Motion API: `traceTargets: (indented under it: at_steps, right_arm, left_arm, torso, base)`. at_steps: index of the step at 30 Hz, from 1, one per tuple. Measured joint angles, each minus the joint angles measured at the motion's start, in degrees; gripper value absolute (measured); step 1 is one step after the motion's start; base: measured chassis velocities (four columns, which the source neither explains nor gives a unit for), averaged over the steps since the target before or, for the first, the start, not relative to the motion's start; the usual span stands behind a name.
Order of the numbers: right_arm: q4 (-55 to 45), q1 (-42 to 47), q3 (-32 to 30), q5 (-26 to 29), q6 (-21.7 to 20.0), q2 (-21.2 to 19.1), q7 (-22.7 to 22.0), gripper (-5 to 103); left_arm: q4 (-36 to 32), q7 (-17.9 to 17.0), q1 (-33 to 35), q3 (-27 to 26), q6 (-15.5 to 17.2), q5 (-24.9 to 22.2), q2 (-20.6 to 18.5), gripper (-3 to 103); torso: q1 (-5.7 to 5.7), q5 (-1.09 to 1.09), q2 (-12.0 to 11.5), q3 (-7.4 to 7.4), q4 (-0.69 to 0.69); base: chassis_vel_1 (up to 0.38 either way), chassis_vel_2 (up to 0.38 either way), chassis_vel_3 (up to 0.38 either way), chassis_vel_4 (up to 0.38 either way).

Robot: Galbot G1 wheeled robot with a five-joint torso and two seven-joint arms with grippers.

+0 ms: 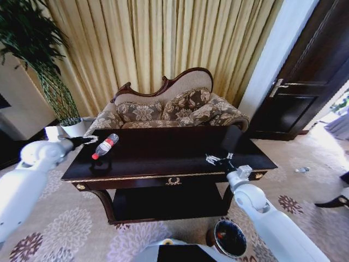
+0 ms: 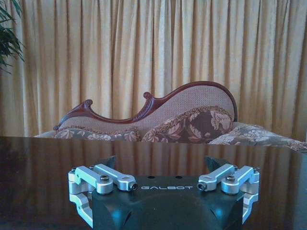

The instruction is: Move to the front of the table and place the trash on the table into the trash bin.

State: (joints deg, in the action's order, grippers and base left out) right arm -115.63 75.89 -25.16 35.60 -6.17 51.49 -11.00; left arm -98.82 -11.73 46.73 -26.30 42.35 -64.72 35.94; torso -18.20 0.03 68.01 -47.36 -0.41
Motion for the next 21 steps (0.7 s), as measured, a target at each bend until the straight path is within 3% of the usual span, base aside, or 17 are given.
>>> traceTargets:
  at_steps: [5,11,21]
  right_arm:
    - [0.38,-0.13,-0.04,0.0,0.3,0.22,0.0,100]
    - [1.68,-0.52,0.77,-0.75,0.92,1.05,0.44,100]
    - [2.43,-1.71,2.29,-1.16,0.94,1.09,0.57,100]
  left_arm:
    - [-1.23,-0.08,0.36,1.21,-0.01,-0.06,0.2,100]
    - [-5.48,-0.46,8.2,-3.67,-0.07,0.25,-0.22,100]
    - [-5.51,1.79,12.63,-8.01,-0.13,1.09,-0.06,100]
  torso:
    - [0.0,0.01,0.0,0.01,0.0]
    - [0.0,-0.02,0.0,0.01,0.03]
    - [0.0,-0.02,0.0,0.01,0.01]
  base:
    - [0.0,0.0,0.0,0.0]
    - [0.0,0.0,0.0,0.0]
    - [0.0,0.0,0.0,0.0]
